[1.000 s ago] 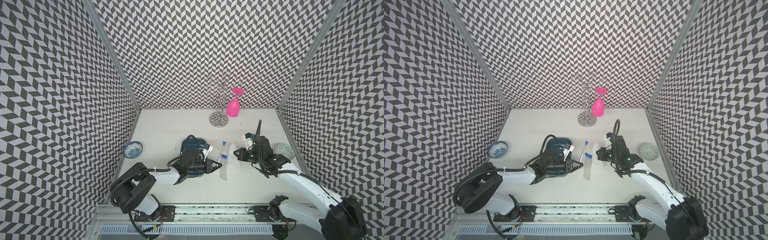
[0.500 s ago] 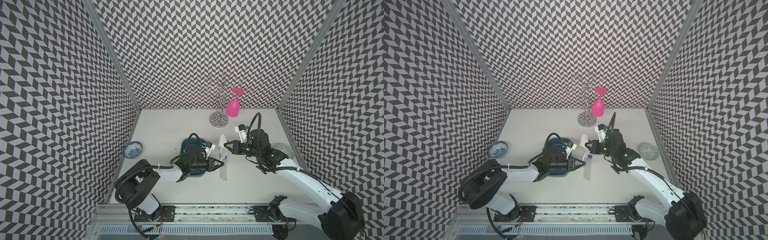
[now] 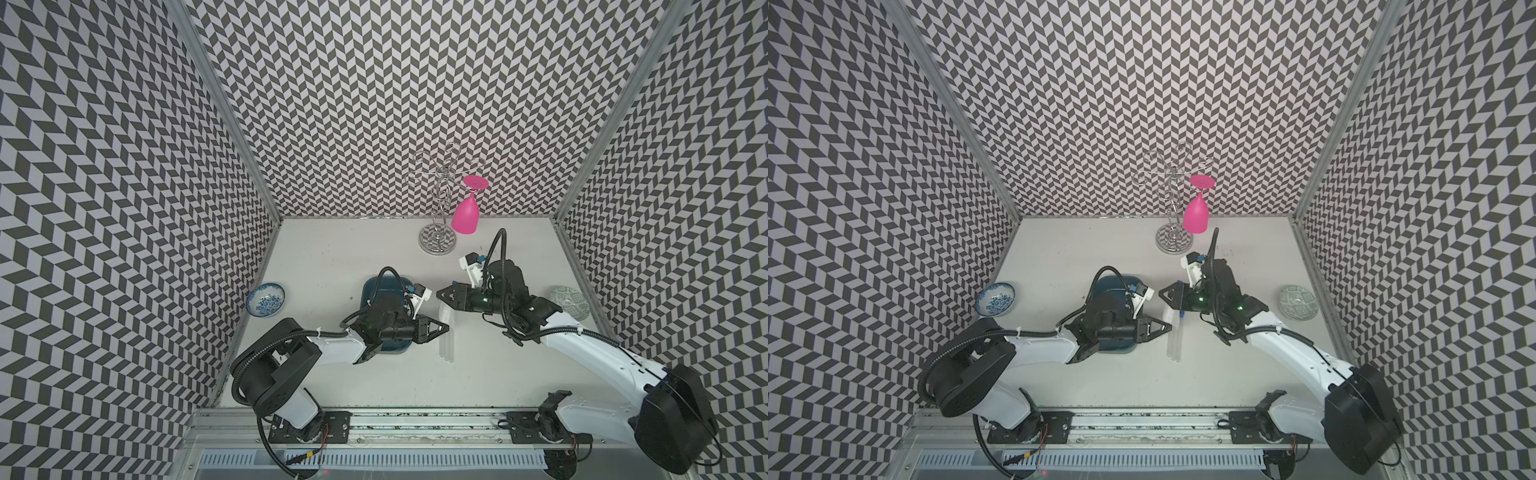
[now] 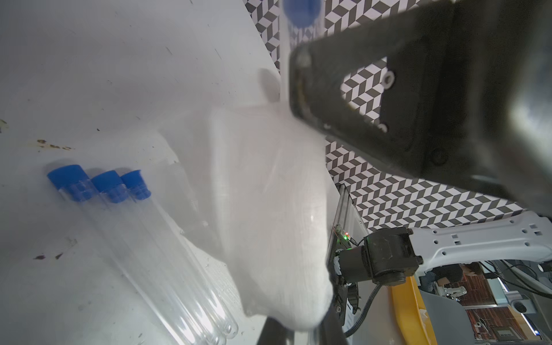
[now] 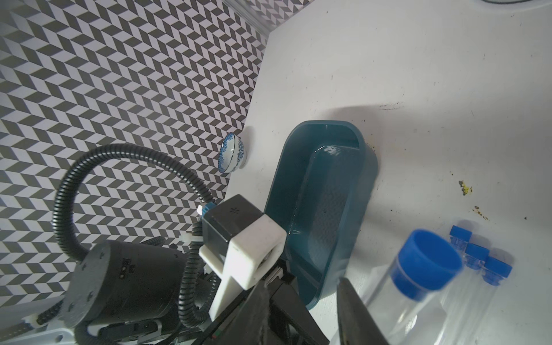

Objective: Wipe the exteriors of test tubes
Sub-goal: Wipe the dirt from the test tube.

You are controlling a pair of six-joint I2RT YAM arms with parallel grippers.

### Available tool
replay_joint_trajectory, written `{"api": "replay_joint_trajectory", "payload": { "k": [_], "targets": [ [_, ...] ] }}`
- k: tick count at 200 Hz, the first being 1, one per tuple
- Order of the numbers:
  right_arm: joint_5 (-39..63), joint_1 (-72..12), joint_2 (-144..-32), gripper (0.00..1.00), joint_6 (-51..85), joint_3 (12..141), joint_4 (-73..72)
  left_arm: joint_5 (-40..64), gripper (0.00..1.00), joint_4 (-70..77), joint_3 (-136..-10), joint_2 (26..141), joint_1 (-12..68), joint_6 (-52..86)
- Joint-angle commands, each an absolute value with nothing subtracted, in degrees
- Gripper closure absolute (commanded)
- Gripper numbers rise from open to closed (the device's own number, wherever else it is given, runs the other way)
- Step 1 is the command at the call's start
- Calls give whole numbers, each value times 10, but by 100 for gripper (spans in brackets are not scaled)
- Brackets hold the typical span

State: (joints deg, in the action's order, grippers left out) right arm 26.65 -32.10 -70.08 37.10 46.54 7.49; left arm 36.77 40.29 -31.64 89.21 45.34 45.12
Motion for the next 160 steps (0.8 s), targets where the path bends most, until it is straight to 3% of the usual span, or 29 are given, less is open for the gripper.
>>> {"api": "replay_joint_trajectory", "payload": {
  "k": [1, 57, 90, 160],
  "targets": [
    [264, -324, -688, 61, 369, 485, 60, 376, 92, 435, -319, 899, 455, 463],
    [233, -324, -631, 60, 363, 527, 113, 377, 92, 449, -312, 900, 456, 473],
    [193, -324, -587, 60, 364, 489, 137, 375, 92, 449, -311, 898, 455, 474],
    [277, -331, -583, 61, 446, 319, -39, 358, 92, 448, -300, 875, 456, 485]
  ]
}}
